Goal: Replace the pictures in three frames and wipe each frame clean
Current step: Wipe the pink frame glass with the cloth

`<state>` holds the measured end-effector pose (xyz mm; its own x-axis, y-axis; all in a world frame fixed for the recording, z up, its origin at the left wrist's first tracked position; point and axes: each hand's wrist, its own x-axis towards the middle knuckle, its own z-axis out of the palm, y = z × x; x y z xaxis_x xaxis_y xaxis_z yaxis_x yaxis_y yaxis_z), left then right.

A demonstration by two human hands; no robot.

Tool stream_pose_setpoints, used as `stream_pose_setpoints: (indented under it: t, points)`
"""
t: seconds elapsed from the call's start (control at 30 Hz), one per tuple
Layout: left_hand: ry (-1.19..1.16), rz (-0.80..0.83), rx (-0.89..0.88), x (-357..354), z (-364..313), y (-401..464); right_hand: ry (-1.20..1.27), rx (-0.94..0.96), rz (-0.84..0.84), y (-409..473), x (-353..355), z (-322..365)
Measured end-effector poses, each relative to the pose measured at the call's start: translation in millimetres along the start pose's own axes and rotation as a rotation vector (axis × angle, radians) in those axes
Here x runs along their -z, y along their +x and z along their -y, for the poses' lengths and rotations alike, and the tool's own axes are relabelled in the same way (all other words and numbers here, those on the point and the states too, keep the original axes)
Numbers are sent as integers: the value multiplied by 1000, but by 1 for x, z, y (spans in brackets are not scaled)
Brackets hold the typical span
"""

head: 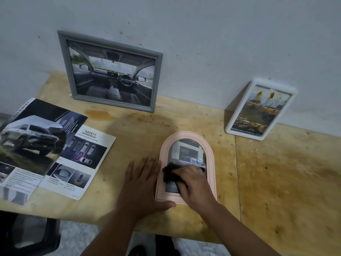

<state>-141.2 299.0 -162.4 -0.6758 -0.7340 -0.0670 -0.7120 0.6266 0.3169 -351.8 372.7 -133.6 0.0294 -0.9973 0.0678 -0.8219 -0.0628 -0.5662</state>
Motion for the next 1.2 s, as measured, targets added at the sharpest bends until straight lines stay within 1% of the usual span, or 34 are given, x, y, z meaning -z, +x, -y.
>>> stream_pose_setpoints:
  t: [0.07,0.13,0.17,0.2,0.23,0.27,0.3,0.33,0.4,0.5,0.57,0.63,0.77,0.83,0.9,0.97,1.0,1.03,1.07,1.2]
  points:
    - [1,3,1,0,0,0,86,15,90,-8,11,3]
    - [5,5,-5,1,1,1,251,-66,191,-2,28,1]
    - [8,7,-7,2,1,1,308,-118,191,5,38,-4]
    - [10,9,-8,3,0,1,338,-168,143,15,49,-11]
    - [14,11,-7,3,0,1,324,-197,58,26,59,-19]
    - [17,11,-4,4,0,1,264,-197,-32,38,67,-30]
    - [19,12,-2,4,0,1,171,-176,-87,51,72,-40]
    - [19,13,-2,4,0,1,67,-161,-97,62,73,-46]
    - [15,10,-6,4,0,1,-66,-145,-35,77,61,-50]
    - [8,0,-11,4,0,1,-138,-87,-42,68,28,-46]
    - [13,-3,-8,3,-1,1,-63,-55,-76,51,15,-42]
    - [26,-2,-7,2,0,2,9,-19,-68,33,9,-32]
    - [25,-4,-11,2,-1,1,159,-4,38,-10,-1,-6]
    - [24,0,-3,2,-2,0,216,-4,54,-23,-2,2]
    - [34,12,4,5,-3,1,283,-76,108,-20,8,8]
    - [46,44,12,8,-5,1,436,-238,247,-7,26,13]
    - [49,62,14,10,-7,1,517,-326,275,-2,35,13]
    - [46,79,14,12,-8,1,599,-402,239,1,44,11]
    - [41,94,17,14,-8,2,650,-464,127,1,54,9]
    - [38,118,19,20,-8,3,932,-780,-410,-31,102,-8]
